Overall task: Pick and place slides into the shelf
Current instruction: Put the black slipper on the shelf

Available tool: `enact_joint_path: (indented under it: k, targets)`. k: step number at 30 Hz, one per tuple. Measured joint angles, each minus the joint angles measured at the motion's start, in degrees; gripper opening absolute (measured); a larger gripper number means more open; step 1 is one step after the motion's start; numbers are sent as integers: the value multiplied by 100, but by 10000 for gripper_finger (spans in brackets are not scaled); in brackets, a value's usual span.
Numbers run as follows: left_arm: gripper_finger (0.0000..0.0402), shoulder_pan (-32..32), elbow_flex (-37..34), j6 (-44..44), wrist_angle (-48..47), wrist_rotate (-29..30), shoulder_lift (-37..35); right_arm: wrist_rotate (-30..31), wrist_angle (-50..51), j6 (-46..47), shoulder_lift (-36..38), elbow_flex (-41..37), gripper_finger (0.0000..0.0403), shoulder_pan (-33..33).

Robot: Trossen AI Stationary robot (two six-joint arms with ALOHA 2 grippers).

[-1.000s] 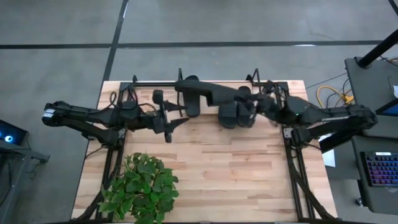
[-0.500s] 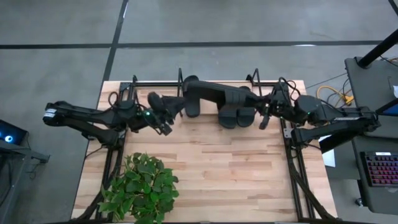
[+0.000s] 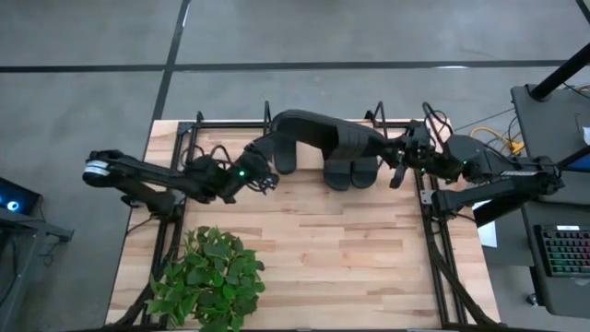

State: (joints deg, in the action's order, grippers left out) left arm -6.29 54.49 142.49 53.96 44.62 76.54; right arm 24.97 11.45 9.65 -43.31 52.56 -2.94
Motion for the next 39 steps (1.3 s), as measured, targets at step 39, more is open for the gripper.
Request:
enact_joint_path:
  k: [39]
  targets:
    - [56, 403, -21, -1156, 1801, 327, 968, -690, 1121, -536, -696, 1009, 71, -2]
